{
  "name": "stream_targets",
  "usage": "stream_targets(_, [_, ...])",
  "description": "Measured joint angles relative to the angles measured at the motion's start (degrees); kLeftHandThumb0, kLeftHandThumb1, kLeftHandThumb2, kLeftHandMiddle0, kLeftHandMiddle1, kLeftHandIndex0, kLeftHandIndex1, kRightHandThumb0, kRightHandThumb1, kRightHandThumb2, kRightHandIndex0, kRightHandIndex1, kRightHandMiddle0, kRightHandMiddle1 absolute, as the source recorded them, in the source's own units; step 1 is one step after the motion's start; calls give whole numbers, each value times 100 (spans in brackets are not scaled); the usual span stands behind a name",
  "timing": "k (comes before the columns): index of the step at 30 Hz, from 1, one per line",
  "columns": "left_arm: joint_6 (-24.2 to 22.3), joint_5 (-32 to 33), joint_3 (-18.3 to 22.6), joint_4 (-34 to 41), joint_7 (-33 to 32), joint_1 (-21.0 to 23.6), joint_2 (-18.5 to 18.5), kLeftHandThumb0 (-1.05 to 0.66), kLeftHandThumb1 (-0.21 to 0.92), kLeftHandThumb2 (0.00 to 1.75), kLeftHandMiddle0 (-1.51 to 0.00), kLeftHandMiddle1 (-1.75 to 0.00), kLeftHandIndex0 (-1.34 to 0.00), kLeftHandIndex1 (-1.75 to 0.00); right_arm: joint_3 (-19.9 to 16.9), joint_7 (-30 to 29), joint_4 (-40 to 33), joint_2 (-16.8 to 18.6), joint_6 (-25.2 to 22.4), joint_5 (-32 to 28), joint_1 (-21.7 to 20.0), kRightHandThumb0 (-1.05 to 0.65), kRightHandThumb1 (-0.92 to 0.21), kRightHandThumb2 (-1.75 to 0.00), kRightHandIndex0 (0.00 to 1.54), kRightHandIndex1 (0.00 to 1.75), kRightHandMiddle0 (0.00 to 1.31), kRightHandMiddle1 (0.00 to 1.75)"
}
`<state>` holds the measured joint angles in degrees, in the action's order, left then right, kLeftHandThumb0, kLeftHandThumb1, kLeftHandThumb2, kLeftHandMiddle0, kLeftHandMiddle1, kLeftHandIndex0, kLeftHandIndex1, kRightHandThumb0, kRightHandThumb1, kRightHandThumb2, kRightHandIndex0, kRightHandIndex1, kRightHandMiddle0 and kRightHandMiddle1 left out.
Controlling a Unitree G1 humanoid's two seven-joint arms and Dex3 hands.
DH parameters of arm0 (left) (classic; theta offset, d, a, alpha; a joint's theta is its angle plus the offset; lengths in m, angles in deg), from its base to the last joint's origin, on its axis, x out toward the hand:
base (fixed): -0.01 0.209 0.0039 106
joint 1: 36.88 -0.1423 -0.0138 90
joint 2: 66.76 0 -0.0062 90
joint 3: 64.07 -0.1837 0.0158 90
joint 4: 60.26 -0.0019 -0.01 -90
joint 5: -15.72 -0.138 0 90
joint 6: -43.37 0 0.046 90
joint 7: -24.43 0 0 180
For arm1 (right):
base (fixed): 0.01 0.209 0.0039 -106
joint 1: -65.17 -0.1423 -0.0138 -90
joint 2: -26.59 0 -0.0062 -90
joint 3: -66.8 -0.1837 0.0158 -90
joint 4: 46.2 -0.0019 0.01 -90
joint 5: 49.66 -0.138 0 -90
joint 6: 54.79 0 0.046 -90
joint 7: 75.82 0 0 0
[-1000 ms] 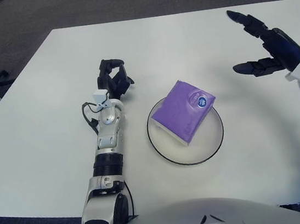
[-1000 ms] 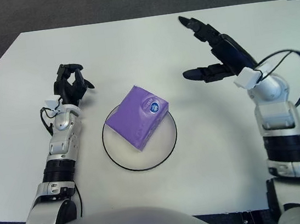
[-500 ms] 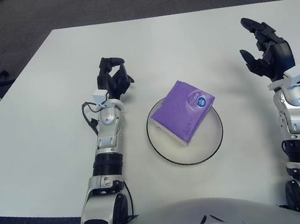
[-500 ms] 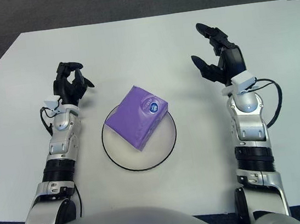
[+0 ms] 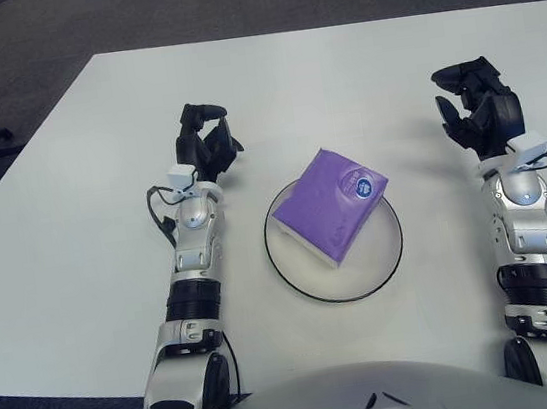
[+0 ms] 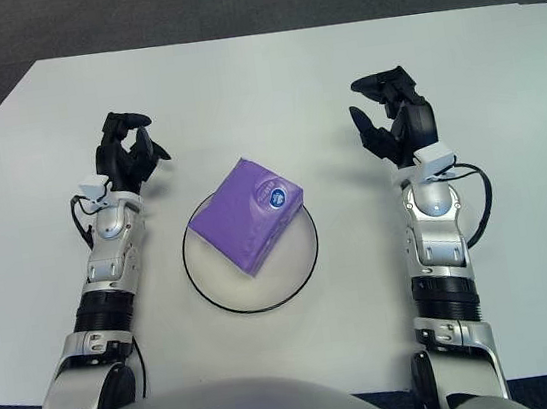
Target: Put the tissue paper into the plate.
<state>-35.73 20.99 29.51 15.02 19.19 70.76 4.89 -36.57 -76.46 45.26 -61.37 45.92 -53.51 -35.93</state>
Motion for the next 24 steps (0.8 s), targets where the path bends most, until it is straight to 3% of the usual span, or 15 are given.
stream_targets(9, [0, 0, -2, 32, 61, -33, 30, -36, 80, 68, -87, -175, -28, -175, 107, -262, 133, 6, -586, 10, -62, 0, -92, -30, 50, 134, 31, 153])
stream_targets(19, [-2, -2, -16, 55, 68, -56, 51, -36, 81, 66, -87, -175, -27, -175, 164, -214, 698, -72, -869, -2, -278, 0, -92, -29, 50, 137, 31, 150])
stream_targets(24, [-3, -5, -53, 58, 68, -59, 41, -36, 81, 66, -87, -175, -27, -175, 162, -39, 837, -61, -1397, -201, -358, -1, -92, -30, 50, 135, 30, 153])
